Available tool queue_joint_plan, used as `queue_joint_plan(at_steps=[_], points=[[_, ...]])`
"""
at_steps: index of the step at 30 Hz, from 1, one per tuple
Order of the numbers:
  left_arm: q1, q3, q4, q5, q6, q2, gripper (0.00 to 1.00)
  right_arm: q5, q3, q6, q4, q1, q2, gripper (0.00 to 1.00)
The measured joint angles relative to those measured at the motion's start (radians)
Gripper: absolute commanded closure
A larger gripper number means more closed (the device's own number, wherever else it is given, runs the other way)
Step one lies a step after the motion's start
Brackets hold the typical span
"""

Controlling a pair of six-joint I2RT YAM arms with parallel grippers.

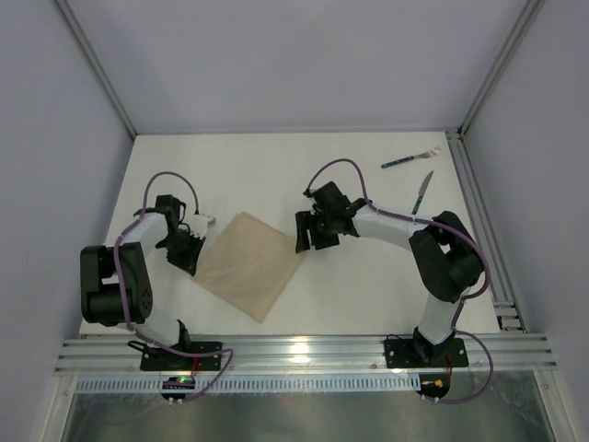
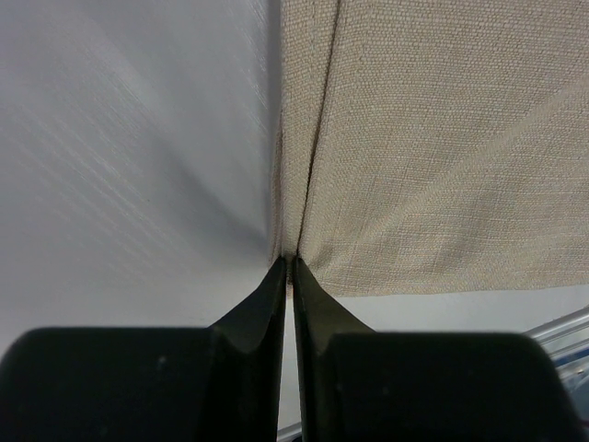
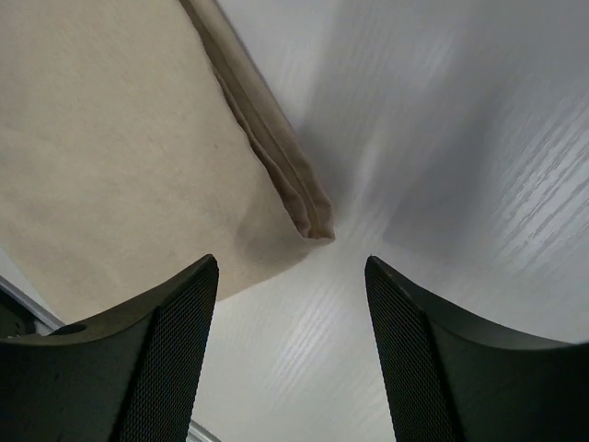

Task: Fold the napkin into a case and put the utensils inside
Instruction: Smooth out the square-folded napkin at the center of the board.

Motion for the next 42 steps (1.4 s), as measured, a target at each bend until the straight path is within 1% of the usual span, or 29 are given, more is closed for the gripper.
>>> queue_joint_plan(at_steps=[4, 5, 8, 9, 11, 12, 16, 17, 20, 21, 22, 24, 25, 27, 28, 29, 31, 33, 35, 36, 38, 39, 40, 41, 42], points=[[0.0, -0.005, 0.006, 0.0, -0.002, -0.004, 0.92, -0.037, -0.07, 0.027, 0.029, -0.003, 0.026, 0.37], [0.0, -0.005, 0.007, 0.0, -0.003, -0.005, 0.91, -0.04, -0.073, 0.035, 0.05, -0.007, 0.026, 0.42], [0.0, -0.007, 0.01, -0.002, -0.009, -0.006, 0.92, -0.047, -0.085, 0.06, 0.099, -0.016, 0.029, 0.52], [0.0, -0.007, 0.011, -0.003, -0.011, -0.006, 0.92, -0.046, -0.092, 0.067, 0.113, -0.02, 0.032, 0.58], [0.0, -0.008, 0.013, -0.004, -0.016, -0.006, 0.91, -0.046, -0.105, 0.077, 0.129, -0.028, 0.039, 0.65], [0.0, -0.008, 0.013, -0.005, -0.018, -0.005, 0.91, -0.054, -0.11, 0.087, 0.14, -0.032, 0.042, 0.72], [0.0, -0.006, 0.014, -0.007, -0.023, -0.003, 0.92, -0.057, -0.122, 0.114, 0.169, -0.047, 0.051, 0.86], [0.0, -0.005, 0.014, -0.008, -0.024, -0.001, 0.92, -0.057, -0.124, 0.119, 0.172, -0.048, 0.052, 0.87], [0.0, 0.005, 0.013, -0.011, -0.026, 0.008, 0.92, -0.056, -0.124, 0.126, 0.172, -0.05, 0.052, 0.87], [0.0, 0.009, 0.013, -0.012, -0.026, 0.01, 0.92, -0.056, -0.124, 0.126, 0.172, -0.05, 0.052, 0.83], [0.0, 0.011, 0.015, -0.014, -0.026, 0.012, 0.92, -0.056, -0.124, 0.126, 0.172, -0.05, 0.052, 0.73], [0.0, 0.012, 0.018, -0.015, -0.026, 0.012, 0.86, -0.058, -0.123, 0.125, 0.172, -0.05, 0.049, 0.66], [0.0, 0.012, 0.019, -0.014, -0.025, 0.011, 0.77, -0.054, -0.122, 0.12, 0.169, -0.05, 0.045, 0.56], [-0.001, 0.012, 0.021, -0.014, -0.021, 0.006, 0.67, -0.043, -0.122, 0.111, 0.157, -0.05, 0.029, 0.48], [-0.001, 0.011, 0.027, -0.016, -0.019, 0.0, 0.6, -0.023, -0.122, 0.101, 0.138, -0.05, 0.013, 0.46], [-0.001, 0.011, 0.033, -0.018, -0.019, -0.008, 0.58, -0.006, -0.122, 0.09, 0.113, -0.043, -0.005, 0.44], [0.0, 0.009, 0.044, -0.024, -0.017, -0.027, 0.55, 0.054, -0.122, 0.067, 0.063, -0.031, -0.05, 0.43], [0.001, 0.009, 0.043, -0.024, -0.018, -0.064, 0.54, 0.11, -0.12, 0.046, 0.021, 0.001, -0.101, 0.44], [0.001, 0.013, 0.035, -0.021, -0.022, -0.114, 0.54, 0.148, -0.113, 0.032, -0.006, 0.055, -0.147, 0.48], [0.001, 0.018, 0.026, -0.016, -0.024, -0.138, 0.54, 0.161, -0.108, 0.026, -0.013, 0.089, -0.164, 0.58], [0.001, 0.036, 0.009, -0.007, -0.028, -0.179, 0.56, 0.168, -0.1, 0.02, -0.008, 0.153, -0.183, 0.71], [0.001, 0.047, 0.002, 0.0, -0.032, -0.195, 0.59, 0.164, -0.099, 0.021, 0.005, 0.188, -0.185, 0.82], [0.001, 0.055, -0.001, 0.007, -0.037, -0.207, 0.68, 0.15, -0.099, 0.021, 0.023, 0.222, -0.183, 0.87], [0.001, 0.06, -0.002, 0.014, -0.044, -0.216, 0.71, 0.121, -0.099, 0.034, 0.045, 0.25, -0.173, 0.9], [0.001, 0.061, -0.002, 0.023, -0.048, -0.22, 0.73, 0.087, -0.099, 0.045, 0.08, 0.277, -0.159, 0.96]])
